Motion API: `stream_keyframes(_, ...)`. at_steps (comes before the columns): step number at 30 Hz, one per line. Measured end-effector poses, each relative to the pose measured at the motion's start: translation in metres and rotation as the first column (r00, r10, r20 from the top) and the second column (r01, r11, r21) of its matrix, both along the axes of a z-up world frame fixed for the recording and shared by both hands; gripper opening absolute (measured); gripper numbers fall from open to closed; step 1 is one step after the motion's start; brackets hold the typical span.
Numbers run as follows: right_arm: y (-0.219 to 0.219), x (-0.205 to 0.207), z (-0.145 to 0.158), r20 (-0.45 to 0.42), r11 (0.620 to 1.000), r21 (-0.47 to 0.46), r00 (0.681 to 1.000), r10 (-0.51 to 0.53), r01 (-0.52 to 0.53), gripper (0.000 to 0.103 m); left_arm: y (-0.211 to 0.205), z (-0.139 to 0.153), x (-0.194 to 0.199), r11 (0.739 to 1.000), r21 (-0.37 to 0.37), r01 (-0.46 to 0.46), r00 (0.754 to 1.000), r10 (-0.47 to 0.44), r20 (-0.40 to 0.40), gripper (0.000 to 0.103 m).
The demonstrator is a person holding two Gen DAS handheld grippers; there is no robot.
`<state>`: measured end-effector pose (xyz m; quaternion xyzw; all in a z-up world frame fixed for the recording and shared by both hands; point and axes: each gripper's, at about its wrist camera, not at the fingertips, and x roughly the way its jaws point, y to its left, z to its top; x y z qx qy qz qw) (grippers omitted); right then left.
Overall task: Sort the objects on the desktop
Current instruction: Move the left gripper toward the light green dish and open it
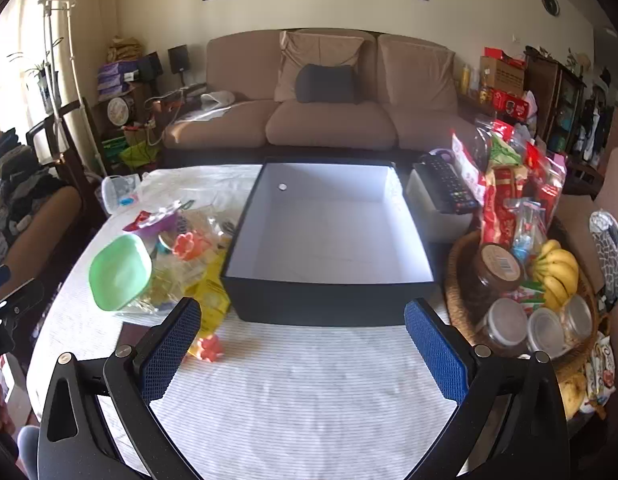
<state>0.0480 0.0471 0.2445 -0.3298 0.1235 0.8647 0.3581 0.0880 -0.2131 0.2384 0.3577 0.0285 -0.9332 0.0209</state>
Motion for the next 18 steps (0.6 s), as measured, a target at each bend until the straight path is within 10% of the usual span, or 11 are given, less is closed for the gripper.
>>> stream_keyframes(18,-0.047,-0.052,-0.110,-0.097,0.975,-0.195,0.992,0.085,-0.103,0.103,-0.095,-0.122,0.009,0.993,0.118,-0.008,0.999,0.002,0.048,0.103)
